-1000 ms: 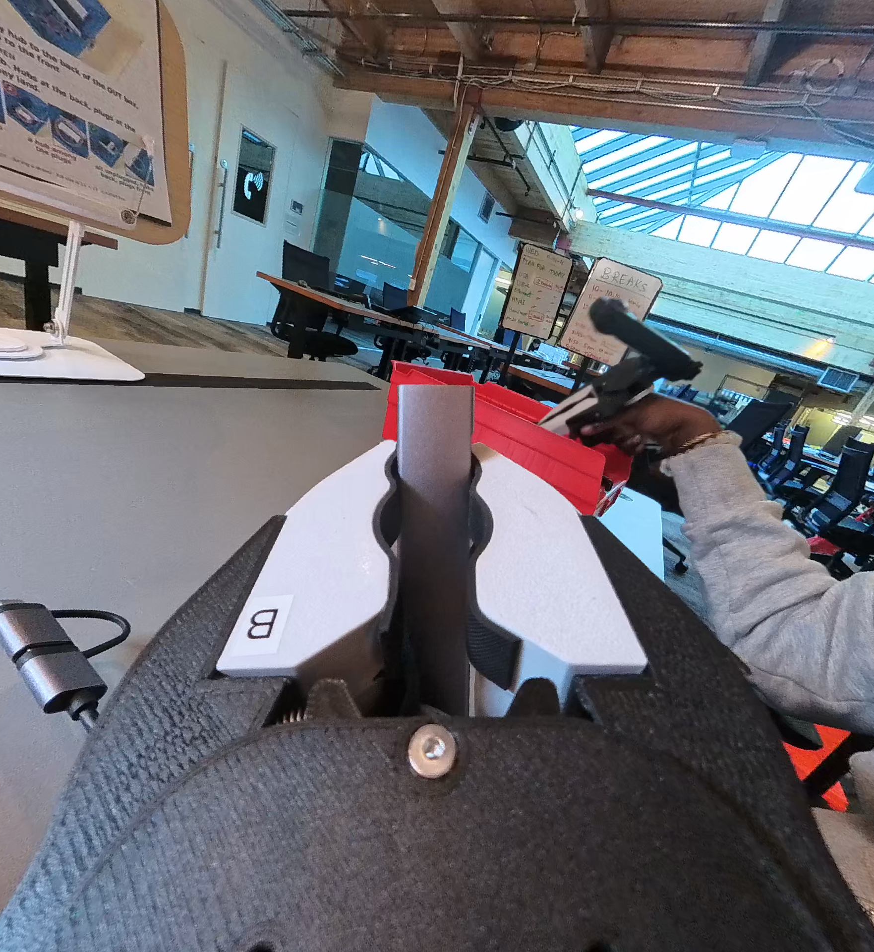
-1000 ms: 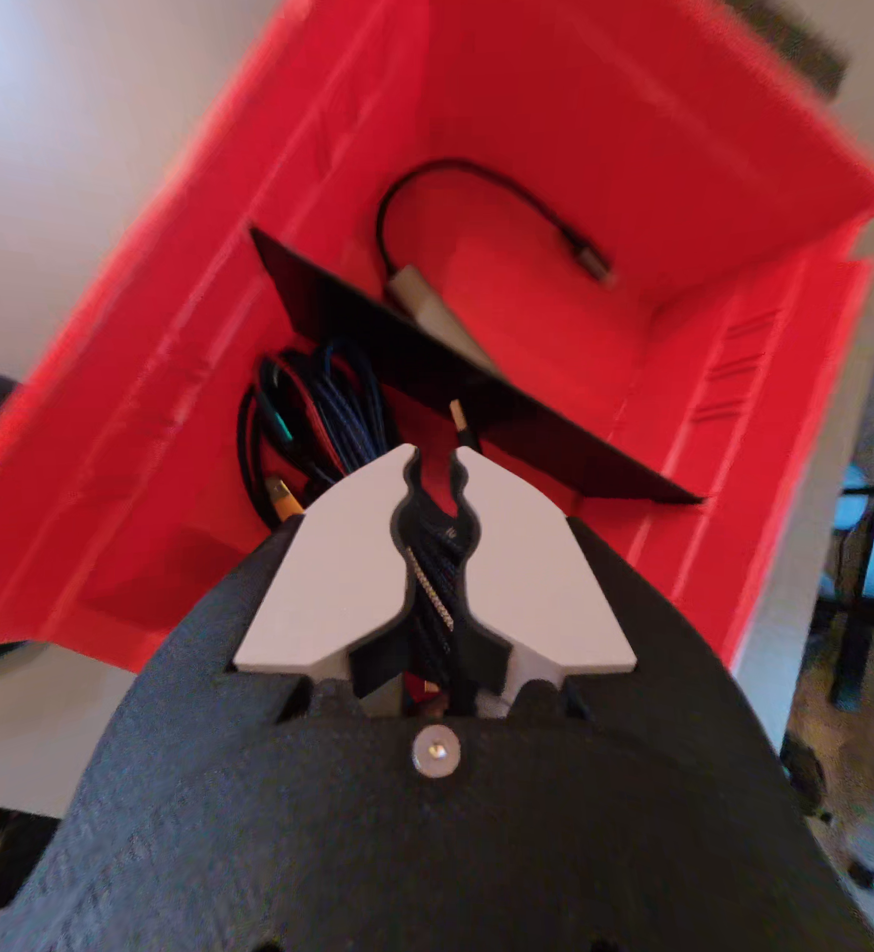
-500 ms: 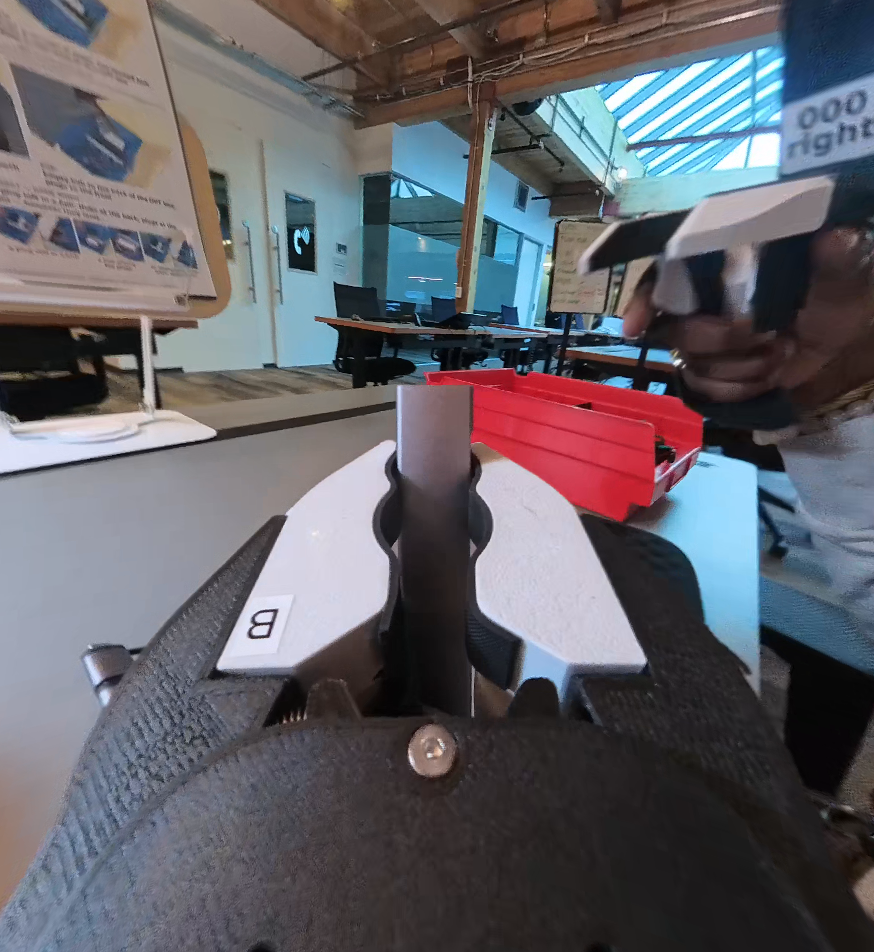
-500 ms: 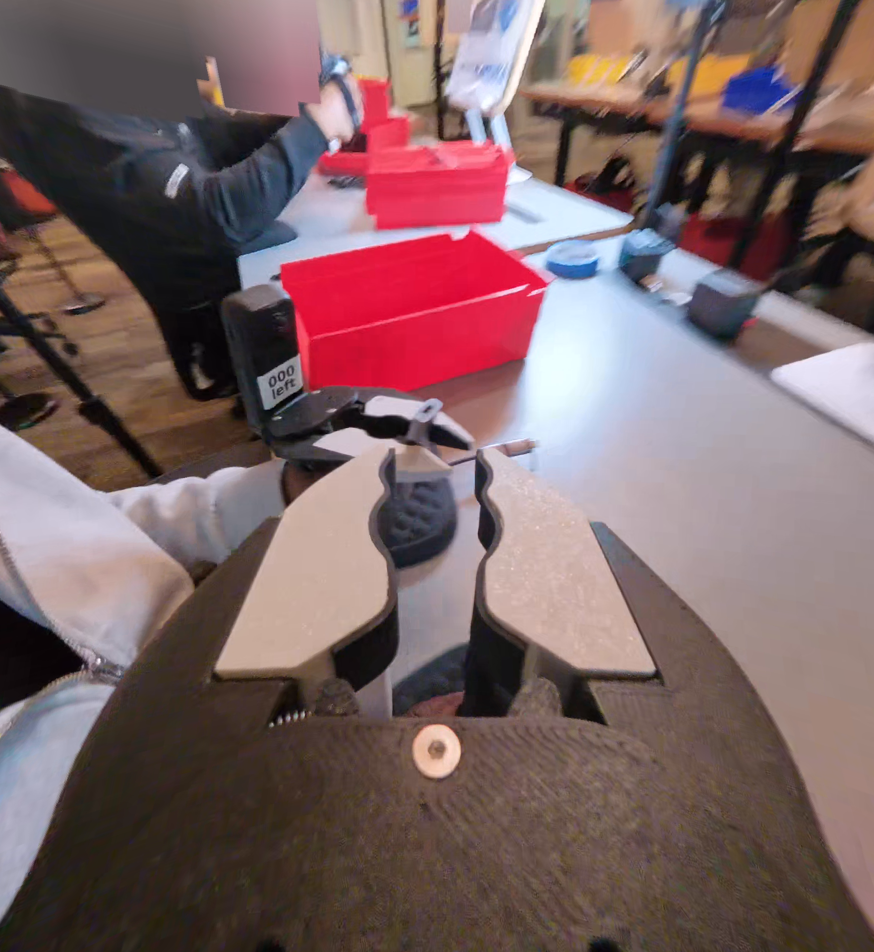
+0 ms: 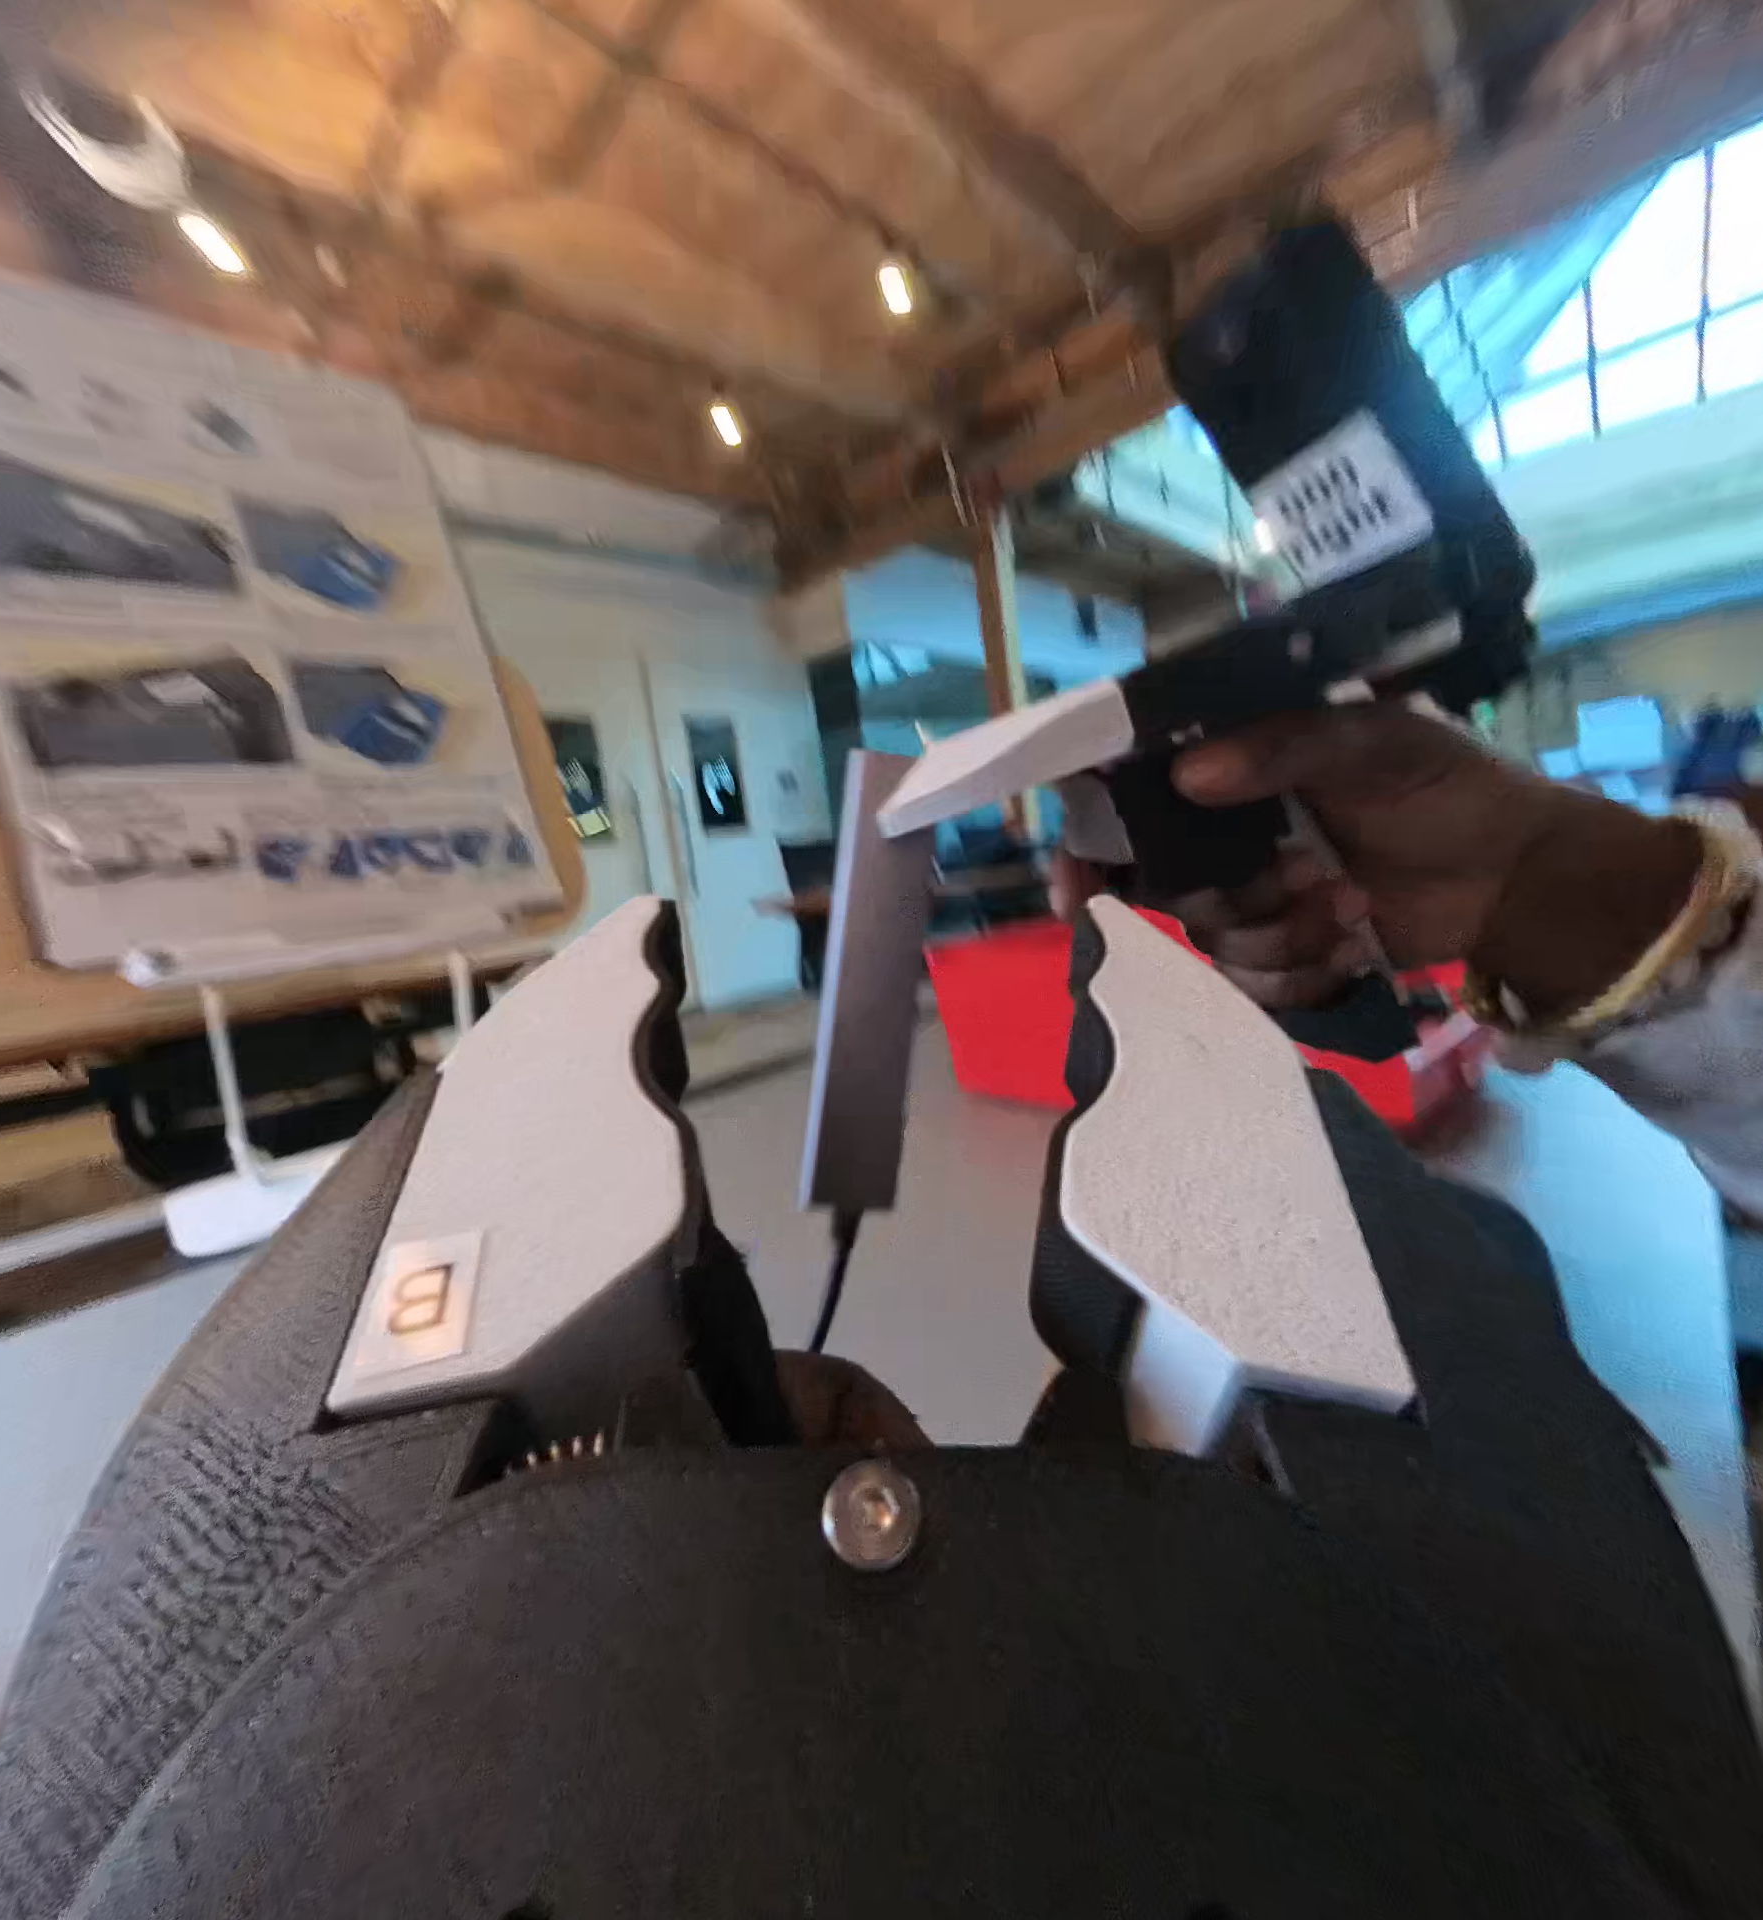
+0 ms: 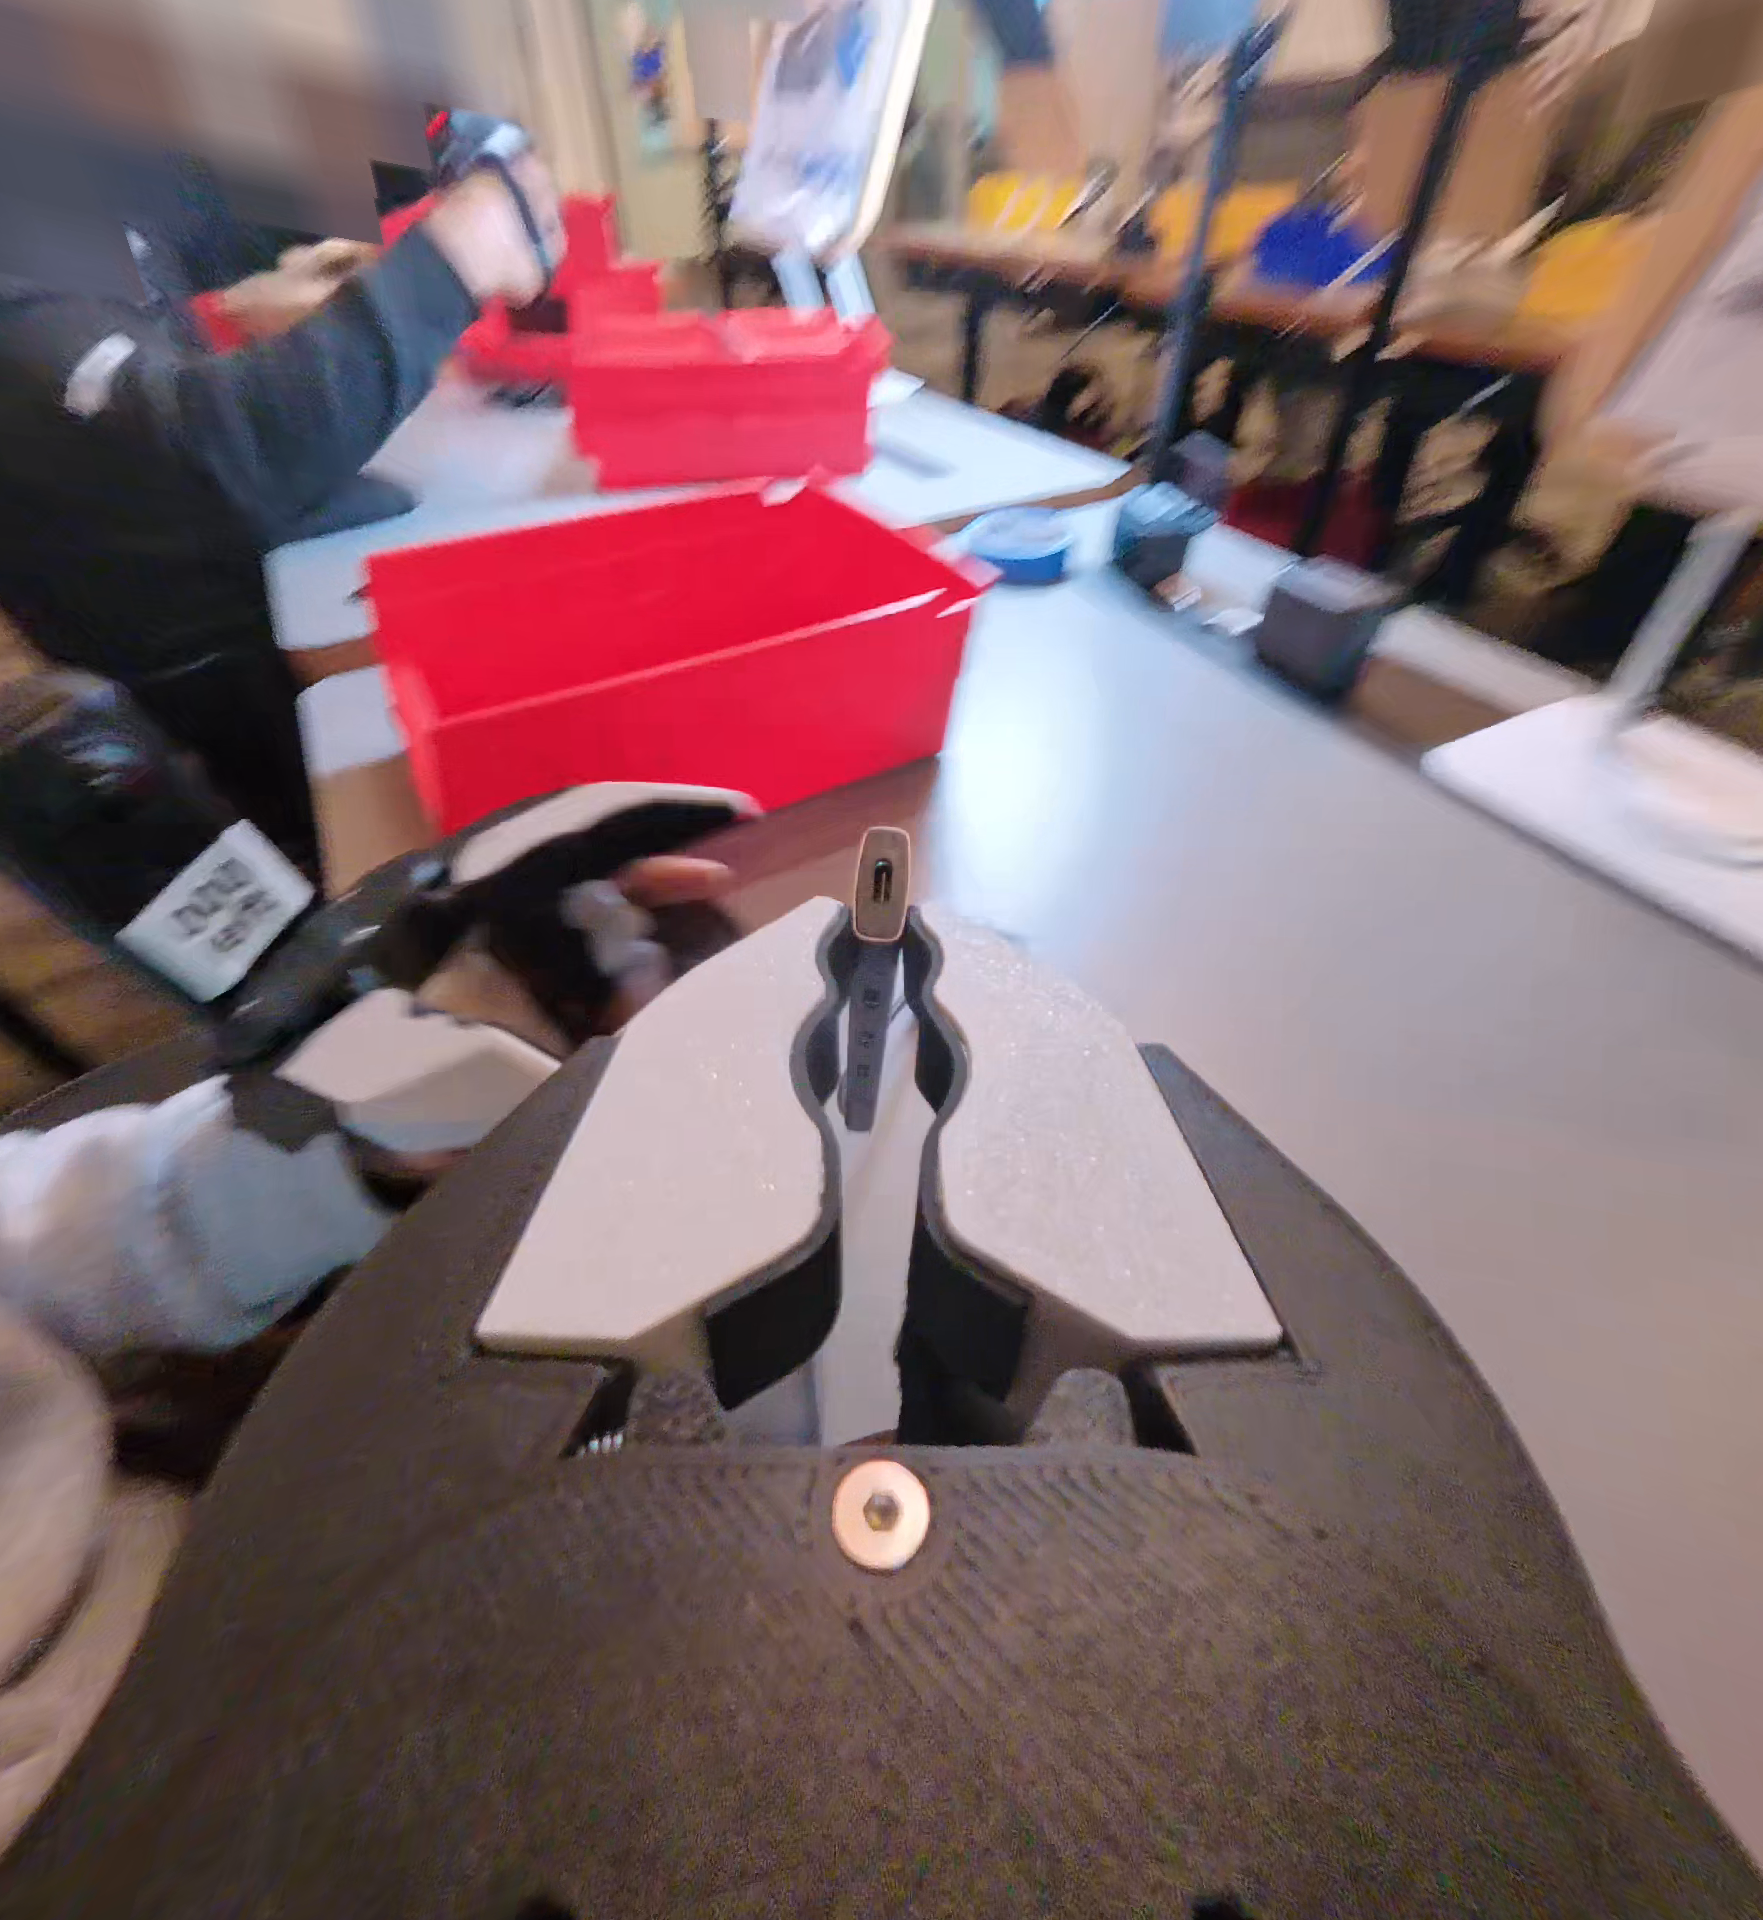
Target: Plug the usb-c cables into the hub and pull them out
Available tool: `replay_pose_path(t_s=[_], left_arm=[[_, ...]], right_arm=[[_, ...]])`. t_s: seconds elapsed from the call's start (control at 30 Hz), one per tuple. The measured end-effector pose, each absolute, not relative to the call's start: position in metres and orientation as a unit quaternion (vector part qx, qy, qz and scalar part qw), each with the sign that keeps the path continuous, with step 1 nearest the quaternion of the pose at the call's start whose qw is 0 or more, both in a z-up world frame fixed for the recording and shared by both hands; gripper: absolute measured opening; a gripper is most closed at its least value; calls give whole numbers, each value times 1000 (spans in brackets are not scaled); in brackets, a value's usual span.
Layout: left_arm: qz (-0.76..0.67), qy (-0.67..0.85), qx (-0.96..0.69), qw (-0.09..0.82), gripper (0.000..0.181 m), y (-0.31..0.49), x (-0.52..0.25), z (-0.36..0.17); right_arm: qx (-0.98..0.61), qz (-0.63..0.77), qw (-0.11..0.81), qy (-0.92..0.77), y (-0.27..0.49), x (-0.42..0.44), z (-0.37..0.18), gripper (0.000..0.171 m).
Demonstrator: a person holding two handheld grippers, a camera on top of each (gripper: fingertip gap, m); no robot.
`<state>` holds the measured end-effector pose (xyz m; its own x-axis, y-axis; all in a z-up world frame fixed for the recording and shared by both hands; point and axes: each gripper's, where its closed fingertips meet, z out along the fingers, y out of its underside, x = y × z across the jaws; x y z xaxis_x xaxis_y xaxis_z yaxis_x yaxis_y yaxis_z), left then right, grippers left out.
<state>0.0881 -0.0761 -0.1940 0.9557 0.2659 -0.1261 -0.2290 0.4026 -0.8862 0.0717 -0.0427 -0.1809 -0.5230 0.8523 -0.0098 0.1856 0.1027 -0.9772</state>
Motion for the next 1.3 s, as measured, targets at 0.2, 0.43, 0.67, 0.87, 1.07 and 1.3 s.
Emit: replay_pose_path(t_s=[0.2,0.43,0.67,0.87,1.07,1.3], left_arm=[[160,-54,-479,861,74,-91,75,-185],[181,-25,-506,843,68,-80,82,-192],[169,-44,-503,846,64,-82,76,-191],[168,-47,-505,845,62,-82,75,-192],[160,-57,-504,847,61,-83,71,-192],[158,-58,-501,849,60,-84,71,-191]], right_arm=[[-385,556,537,-504,80,109,-85,9],[-388,454,731,-329,194,208,-19,8],[-469,387,723,-328,284,187,-67,8],[-516,343,674,-402,319,140,-117,9],[-572,318,540,-529,297,93,-170,11],[-670,154,359,-631,312,72,-252,14]])
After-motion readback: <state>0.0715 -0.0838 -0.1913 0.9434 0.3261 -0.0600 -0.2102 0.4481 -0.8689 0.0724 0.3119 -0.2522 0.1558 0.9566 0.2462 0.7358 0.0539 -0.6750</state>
